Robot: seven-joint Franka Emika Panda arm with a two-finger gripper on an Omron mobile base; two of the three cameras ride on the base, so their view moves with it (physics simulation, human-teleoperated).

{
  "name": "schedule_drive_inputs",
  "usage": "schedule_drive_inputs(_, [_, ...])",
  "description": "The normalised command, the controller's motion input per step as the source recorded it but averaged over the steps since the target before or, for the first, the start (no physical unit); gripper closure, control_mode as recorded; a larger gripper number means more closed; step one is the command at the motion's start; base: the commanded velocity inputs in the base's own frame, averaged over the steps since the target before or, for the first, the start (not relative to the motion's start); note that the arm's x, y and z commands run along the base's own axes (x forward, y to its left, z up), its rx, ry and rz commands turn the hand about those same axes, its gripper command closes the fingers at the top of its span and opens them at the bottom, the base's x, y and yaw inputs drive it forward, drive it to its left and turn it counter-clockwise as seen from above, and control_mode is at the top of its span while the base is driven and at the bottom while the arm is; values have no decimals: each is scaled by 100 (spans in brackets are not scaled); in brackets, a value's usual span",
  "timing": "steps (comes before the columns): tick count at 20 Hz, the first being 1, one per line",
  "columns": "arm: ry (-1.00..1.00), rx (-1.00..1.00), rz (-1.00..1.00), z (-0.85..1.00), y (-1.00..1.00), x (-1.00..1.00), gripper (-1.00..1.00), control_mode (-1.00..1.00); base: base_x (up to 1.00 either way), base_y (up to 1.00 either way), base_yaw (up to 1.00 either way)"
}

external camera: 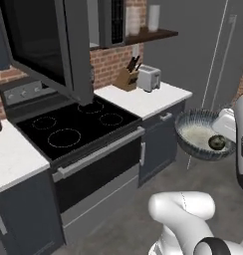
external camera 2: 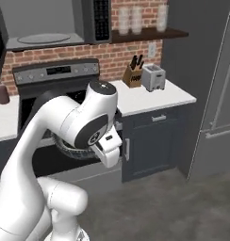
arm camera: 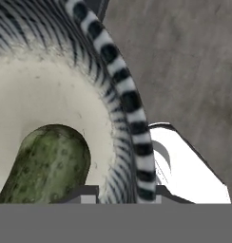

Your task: Pick the cucumber from the sink and place it in the bowl. Then pick the bowl and place it in the microwave. Then close the microwave door and press the start button.

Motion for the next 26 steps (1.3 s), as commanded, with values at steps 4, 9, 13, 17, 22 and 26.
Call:
schedule_drive_inputs(4, [0, 0, 0, 0, 0, 0, 100, 100, 93, -31, 57])
schedule_drive_inputs(9, [0, 0, 0, 0, 0, 0, 100, 100, 74, -34, 51])
schedule_drive_inputs(13, [0, 0, 0, 0, 0, 0, 100, 100, 33, -36, 47])
schedule_drive_inputs(17, [0, 0, 0, 0, 0, 0, 100, 100, 44, -8, 36])
schedule_drive_inputs(22, [0, 0, 0, 0, 0, 0, 100, 100, 84, 0, 33])
schedule_drive_inputs(26, [0, 0, 0, 0, 0, 0, 100, 100, 68, -18, 34])
